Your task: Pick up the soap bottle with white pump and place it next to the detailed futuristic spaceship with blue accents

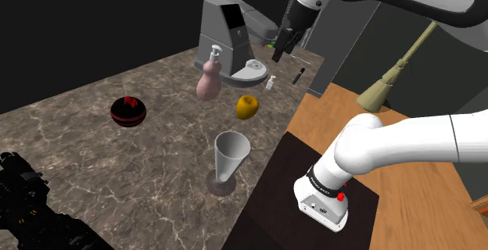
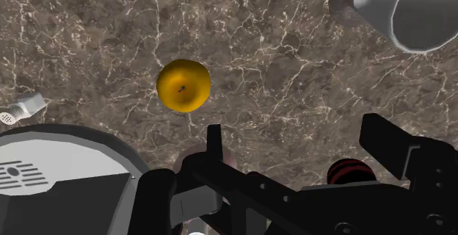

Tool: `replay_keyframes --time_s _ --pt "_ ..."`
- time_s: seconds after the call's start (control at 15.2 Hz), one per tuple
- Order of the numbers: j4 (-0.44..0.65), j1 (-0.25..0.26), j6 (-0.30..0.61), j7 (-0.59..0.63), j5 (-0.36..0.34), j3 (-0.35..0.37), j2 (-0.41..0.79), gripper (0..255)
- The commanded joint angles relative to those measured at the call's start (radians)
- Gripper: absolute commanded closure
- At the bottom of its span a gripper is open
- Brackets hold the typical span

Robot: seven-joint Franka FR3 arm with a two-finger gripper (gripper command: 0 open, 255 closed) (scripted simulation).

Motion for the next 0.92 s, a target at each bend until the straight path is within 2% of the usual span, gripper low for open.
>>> replay_keyframes --time_s 0.0,0.4,0.86 --pt "0.0 0.0 0.0 0.0 0.0 0.0 0.0 0" --pt "0.069 -0.022 0.147 -0.016 -0.024 -0.015 0.211 0" --pt "0.209 -0.042 0.271 -0.028 -0.048 -0.03 0.469 0"
